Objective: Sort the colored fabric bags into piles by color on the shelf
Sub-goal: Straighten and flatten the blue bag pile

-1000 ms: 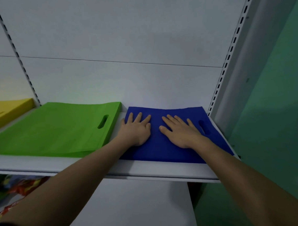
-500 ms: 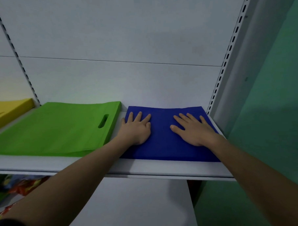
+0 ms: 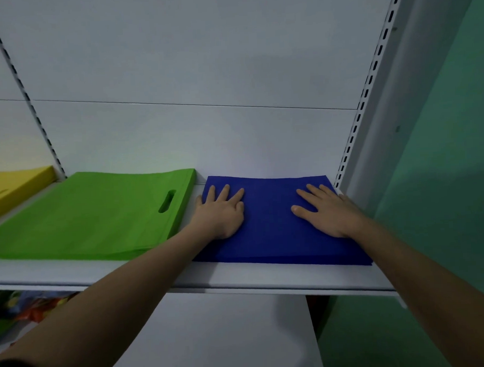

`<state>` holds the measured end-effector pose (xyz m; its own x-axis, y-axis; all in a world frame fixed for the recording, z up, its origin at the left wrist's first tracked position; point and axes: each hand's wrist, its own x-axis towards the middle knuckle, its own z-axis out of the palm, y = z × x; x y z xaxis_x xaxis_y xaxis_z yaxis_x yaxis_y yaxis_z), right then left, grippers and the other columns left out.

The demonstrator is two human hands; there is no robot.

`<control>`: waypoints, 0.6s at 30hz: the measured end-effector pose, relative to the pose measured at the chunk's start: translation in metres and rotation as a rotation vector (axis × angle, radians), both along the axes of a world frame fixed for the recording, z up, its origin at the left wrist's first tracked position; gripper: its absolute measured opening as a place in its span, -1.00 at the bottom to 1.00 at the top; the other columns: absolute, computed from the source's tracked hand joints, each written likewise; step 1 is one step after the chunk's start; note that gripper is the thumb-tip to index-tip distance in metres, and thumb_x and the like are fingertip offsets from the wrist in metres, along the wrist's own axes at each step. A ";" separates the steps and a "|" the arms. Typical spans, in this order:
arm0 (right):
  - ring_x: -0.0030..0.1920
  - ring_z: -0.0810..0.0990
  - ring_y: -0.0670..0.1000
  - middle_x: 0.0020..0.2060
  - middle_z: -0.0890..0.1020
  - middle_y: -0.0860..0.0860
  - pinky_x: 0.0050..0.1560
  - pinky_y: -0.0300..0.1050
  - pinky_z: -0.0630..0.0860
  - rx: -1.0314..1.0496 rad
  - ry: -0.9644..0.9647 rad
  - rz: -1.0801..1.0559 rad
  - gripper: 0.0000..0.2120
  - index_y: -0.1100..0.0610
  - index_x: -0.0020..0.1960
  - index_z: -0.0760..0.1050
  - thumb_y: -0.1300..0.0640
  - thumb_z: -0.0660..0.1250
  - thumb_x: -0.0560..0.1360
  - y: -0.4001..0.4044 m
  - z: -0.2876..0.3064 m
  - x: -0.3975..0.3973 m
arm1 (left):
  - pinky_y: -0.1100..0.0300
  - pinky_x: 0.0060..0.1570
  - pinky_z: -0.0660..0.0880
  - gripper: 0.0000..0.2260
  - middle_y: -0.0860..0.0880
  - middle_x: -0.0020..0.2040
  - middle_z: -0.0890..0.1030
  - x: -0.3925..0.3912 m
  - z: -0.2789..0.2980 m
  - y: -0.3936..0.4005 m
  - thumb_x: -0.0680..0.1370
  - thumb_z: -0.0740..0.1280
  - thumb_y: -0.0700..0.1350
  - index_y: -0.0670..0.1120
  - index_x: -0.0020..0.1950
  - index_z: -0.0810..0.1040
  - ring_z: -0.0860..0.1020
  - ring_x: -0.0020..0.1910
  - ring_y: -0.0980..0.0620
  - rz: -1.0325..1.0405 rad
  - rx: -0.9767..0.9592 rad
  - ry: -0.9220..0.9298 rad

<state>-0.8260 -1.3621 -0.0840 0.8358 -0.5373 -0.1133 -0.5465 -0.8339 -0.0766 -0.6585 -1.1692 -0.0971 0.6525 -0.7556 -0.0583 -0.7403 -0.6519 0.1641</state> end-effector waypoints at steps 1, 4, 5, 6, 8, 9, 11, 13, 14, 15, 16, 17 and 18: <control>0.57 -0.18 -0.03 0.58 -0.13 -0.13 0.55 0.14 -0.17 0.001 -0.002 0.000 -0.30 -0.17 0.59 -0.12 -0.43 -0.14 0.53 0.000 0.000 0.000 | -0.23 0.51 -0.16 -0.52 -0.03 0.63 -0.12 0.001 0.000 0.000 0.67 -0.19 0.12 0.16 0.61 -0.16 -0.17 0.58 -0.17 0.002 0.005 0.000; 0.57 -0.18 -0.03 0.58 -0.13 -0.14 0.55 0.14 -0.17 0.007 -0.012 0.001 -0.29 -0.17 0.59 -0.12 -0.43 -0.14 0.53 0.000 -0.001 0.000 | -0.22 0.52 -0.16 -0.52 -0.02 0.63 -0.10 -0.001 0.000 0.000 0.67 -0.18 0.11 0.17 0.61 -0.13 -0.15 0.59 -0.17 0.008 -0.003 0.003; 0.57 -0.18 -0.03 0.58 -0.13 -0.14 0.55 0.14 -0.17 0.008 -0.016 0.001 -0.29 -0.17 0.59 -0.12 -0.44 -0.14 0.53 -0.001 -0.002 -0.001 | -0.21 0.51 -0.15 -0.52 -0.02 0.63 -0.09 -0.001 0.000 0.000 0.67 -0.17 0.11 0.17 0.61 -0.11 -0.14 0.59 -0.16 0.011 -0.015 -0.003; 0.57 -0.17 -0.03 0.58 -0.13 -0.14 0.55 0.14 -0.16 0.011 -0.022 0.001 -0.29 -0.17 0.59 -0.12 -0.44 -0.14 0.53 0.000 -0.001 -0.001 | -0.20 0.51 -0.13 -0.53 -0.01 0.63 -0.07 -0.002 0.001 0.001 0.68 -0.16 0.11 0.16 0.61 -0.08 -0.13 0.59 -0.15 0.015 -0.027 -0.005; 0.57 -0.17 -0.02 0.58 -0.13 -0.13 0.54 0.14 -0.16 0.019 -0.018 -0.003 -0.29 -0.17 0.59 -0.11 -0.45 -0.14 0.52 -0.001 -0.003 0.000 | -0.19 0.51 -0.11 -0.53 0.00 0.63 -0.04 -0.001 0.002 0.001 0.68 -0.12 0.11 0.16 0.61 -0.01 -0.10 0.59 -0.14 0.023 -0.050 0.019; 0.57 -0.17 -0.02 0.58 -0.13 -0.13 0.54 0.15 -0.15 0.023 -0.021 -0.005 -0.28 -0.17 0.59 -0.11 -0.45 -0.14 0.52 -0.001 -0.003 -0.001 | -0.19 0.52 -0.10 -0.53 0.00 0.63 -0.02 -0.002 0.003 0.001 0.68 -0.10 0.11 0.16 0.61 0.02 -0.10 0.59 -0.12 0.028 -0.055 0.025; 0.57 -0.18 -0.02 0.58 -0.13 -0.12 0.54 0.16 -0.16 0.035 -0.025 -0.012 -0.28 -0.17 0.59 -0.12 -0.45 -0.14 0.52 -0.001 -0.002 -0.001 | -0.21 0.51 -0.11 -0.53 0.00 0.63 -0.02 -0.003 0.009 0.001 0.67 -0.09 0.14 0.15 0.60 0.04 -0.10 0.59 -0.11 0.030 -0.040 0.045; 0.57 -0.18 -0.01 0.58 -0.13 -0.12 0.54 0.17 -0.17 0.033 -0.022 -0.011 -0.27 -0.16 0.59 -0.12 -0.45 -0.14 0.52 0.000 0.000 0.000 | -0.26 0.50 -0.10 -0.51 0.00 0.62 -0.02 -0.005 0.015 0.003 0.67 -0.11 0.18 0.15 0.60 0.04 -0.10 0.59 -0.12 0.035 -0.007 0.091; 0.57 -0.18 -0.01 0.58 -0.13 -0.12 0.54 0.17 -0.17 0.032 -0.021 -0.011 -0.27 -0.16 0.59 -0.12 -0.45 -0.14 0.52 0.000 0.000 0.000 | -0.28 0.49 -0.08 -0.51 0.00 0.62 -0.01 -0.008 0.016 0.006 0.66 -0.13 0.20 0.15 0.60 0.05 -0.09 0.59 -0.13 0.028 0.006 0.113; 0.57 -0.17 -0.01 0.58 -0.13 -0.12 0.54 0.17 -0.17 0.031 -0.019 -0.011 -0.27 -0.16 0.59 -0.12 -0.45 -0.14 0.52 0.000 0.000 0.000 | -0.29 0.48 -0.06 -0.49 0.00 0.62 0.01 -0.011 0.015 0.011 0.65 -0.15 0.22 0.16 0.59 0.05 -0.09 0.59 -0.13 0.010 0.009 0.128; 0.57 -0.17 -0.01 0.58 -0.12 -0.12 0.54 0.17 -0.16 0.029 -0.017 -0.010 -0.27 -0.16 0.59 -0.12 -0.45 -0.14 0.52 -0.001 0.000 0.000 | -0.29 0.48 -0.05 -0.48 0.01 0.62 0.01 -0.015 0.012 0.019 0.64 -0.16 0.24 0.16 0.59 0.05 -0.09 0.59 -0.12 -0.008 0.004 0.133; 0.57 -0.17 0.00 0.58 -0.12 -0.12 0.54 0.17 -0.16 0.027 -0.018 -0.011 -0.27 -0.16 0.59 -0.12 -0.45 -0.14 0.52 -0.001 -0.001 0.000 | -0.28 0.49 -0.06 -0.47 0.01 0.62 0.01 -0.019 0.009 0.027 0.64 -0.15 0.25 0.15 0.60 0.04 -0.09 0.59 -0.11 -0.022 -0.002 0.123; 0.58 -0.16 0.00 0.58 -0.11 -0.12 0.54 0.17 -0.16 0.029 -0.022 -0.013 -0.27 -0.16 0.59 -0.11 -0.45 -0.14 0.52 -0.001 -0.002 0.000 | -0.26 0.50 -0.08 -0.48 0.01 0.62 -0.01 -0.024 0.005 0.034 0.65 -0.14 0.24 0.15 0.60 0.01 -0.10 0.59 -0.10 -0.031 0.002 0.097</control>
